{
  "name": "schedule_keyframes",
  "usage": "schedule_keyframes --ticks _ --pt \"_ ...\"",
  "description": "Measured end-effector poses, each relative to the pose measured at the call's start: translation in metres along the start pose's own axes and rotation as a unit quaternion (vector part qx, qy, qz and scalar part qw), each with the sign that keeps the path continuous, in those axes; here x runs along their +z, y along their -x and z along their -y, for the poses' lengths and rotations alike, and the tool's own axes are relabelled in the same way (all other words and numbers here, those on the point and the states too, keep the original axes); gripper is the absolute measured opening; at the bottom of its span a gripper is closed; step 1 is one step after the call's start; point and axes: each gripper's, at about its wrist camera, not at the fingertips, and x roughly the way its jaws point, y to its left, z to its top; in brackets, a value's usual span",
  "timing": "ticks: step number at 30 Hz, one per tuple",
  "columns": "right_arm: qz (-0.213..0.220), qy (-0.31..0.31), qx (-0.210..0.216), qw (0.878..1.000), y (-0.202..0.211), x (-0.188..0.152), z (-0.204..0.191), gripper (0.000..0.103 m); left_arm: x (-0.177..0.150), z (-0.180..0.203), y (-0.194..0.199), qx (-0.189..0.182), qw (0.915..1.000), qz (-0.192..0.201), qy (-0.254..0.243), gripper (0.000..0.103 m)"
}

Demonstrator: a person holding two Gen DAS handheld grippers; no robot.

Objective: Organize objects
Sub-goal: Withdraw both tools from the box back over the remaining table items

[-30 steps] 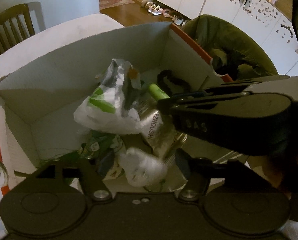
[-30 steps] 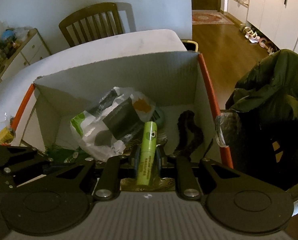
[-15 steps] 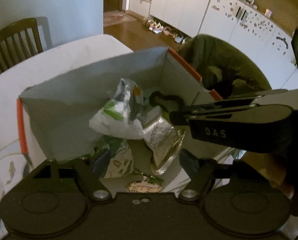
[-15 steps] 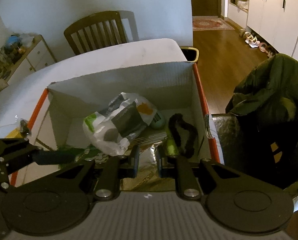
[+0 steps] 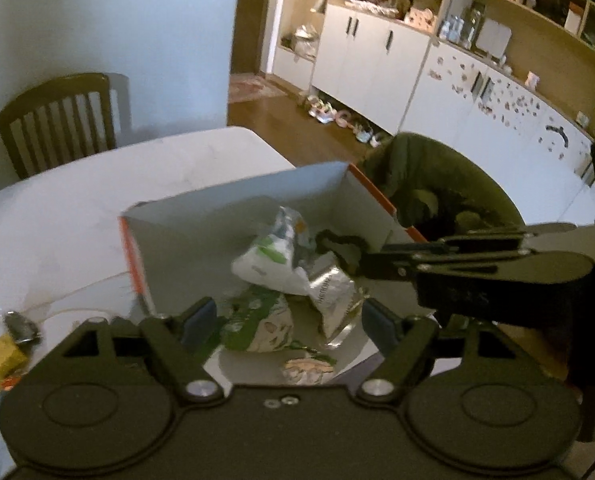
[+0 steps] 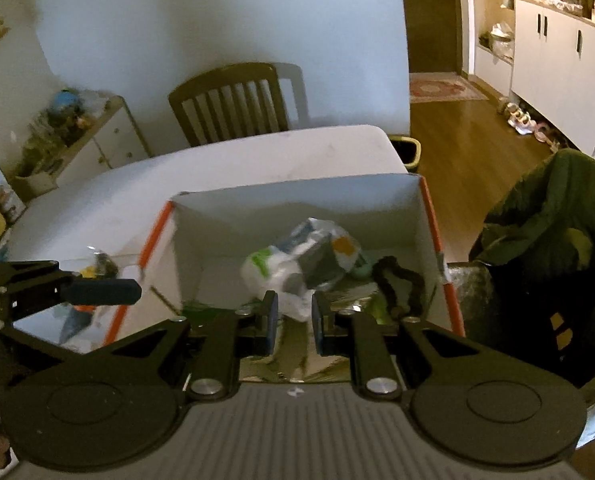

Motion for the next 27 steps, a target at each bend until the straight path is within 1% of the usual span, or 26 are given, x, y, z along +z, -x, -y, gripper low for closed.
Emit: schedule_keyframes --ticks 6,13,19,24,27 --pt "0.019 0.002 0.014 1.000 0.020 -0.003 -0.026 0.017 -0.008 -0.023 0.035 -0.001 0.9995 0.027 0.018 0.082" --pt "0.039 0.017 0.027 0.999 0.035 -0.007 -0.070 0.017 -0.020 -0.062 0.074 0.005 0.9978 0.053 0.039 0.084" --pt "0.040 0.028 0.035 0.998 0.037 -0.011 -0.113 0.017 -0.028 -0.102 0.102 0.016 0.9961 0.067 0.055 0.085" --pt "0.035 0.036 0.047 0.998 0.032 -0.013 -0.149 0.017 -0.037 -0.133 0.121 0.023 0.9950 0.079 0.056 0.088" --pt "0.032 0.040 0.053 0.997 0.026 -0.014 -0.169 0.024 -0.042 -0.153 0.128 0.030 0.9944 0.082 0.059 0.089"
